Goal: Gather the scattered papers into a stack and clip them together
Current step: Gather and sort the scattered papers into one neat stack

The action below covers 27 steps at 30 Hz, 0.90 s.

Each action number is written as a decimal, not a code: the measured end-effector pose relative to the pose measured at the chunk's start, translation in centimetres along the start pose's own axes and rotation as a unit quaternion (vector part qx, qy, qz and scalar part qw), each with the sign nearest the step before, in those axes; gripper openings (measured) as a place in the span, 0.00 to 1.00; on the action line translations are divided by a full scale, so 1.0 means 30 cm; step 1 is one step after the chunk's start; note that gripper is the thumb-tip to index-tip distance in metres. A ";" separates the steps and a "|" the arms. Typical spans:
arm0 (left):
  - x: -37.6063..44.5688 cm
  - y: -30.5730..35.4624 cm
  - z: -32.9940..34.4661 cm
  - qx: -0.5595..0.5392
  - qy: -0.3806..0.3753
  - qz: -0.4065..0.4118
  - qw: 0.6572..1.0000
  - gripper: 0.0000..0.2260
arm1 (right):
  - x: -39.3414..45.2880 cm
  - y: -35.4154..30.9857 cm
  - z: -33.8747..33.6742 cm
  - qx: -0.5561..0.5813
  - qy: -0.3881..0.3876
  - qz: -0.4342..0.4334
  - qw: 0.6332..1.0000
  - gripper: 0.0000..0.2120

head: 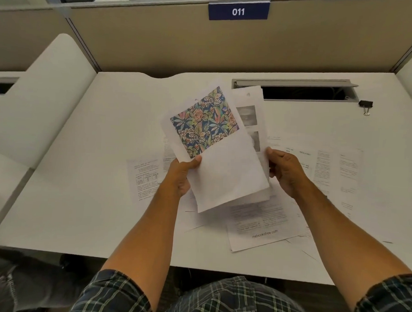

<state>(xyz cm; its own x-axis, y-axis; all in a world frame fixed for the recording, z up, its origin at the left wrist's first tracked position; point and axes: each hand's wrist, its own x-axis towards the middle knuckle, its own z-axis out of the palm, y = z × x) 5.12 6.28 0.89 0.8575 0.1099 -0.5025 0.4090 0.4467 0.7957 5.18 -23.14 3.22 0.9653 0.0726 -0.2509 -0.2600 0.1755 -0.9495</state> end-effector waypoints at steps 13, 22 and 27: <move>-0.036 -0.050 0.070 -0.072 -0.068 -0.064 0.993 0.20 | -0.024 -0.037 0.053 0.220 -0.032 0.026 0.975 0.17; -0.033 -0.101 0.096 -0.031 -0.047 -0.039 0.998 0.34 | -0.007 -0.060 0.086 0.173 -0.059 -0.028 0.983 0.20; -0.050 -0.085 0.105 -0.024 -0.059 -0.063 0.996 0.25 | 0.000 -0.028 0.085 0.203 -0.073 0.002 0.977 0.25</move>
<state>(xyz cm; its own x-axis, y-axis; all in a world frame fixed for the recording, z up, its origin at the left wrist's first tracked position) 3.78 2.19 0.68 0.8324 -0.0538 -0.5516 0.5029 0.4918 0.7108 5.34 -20.78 4.51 0.9582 0.2073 -0.1974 -0.2808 0.5467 -0.7888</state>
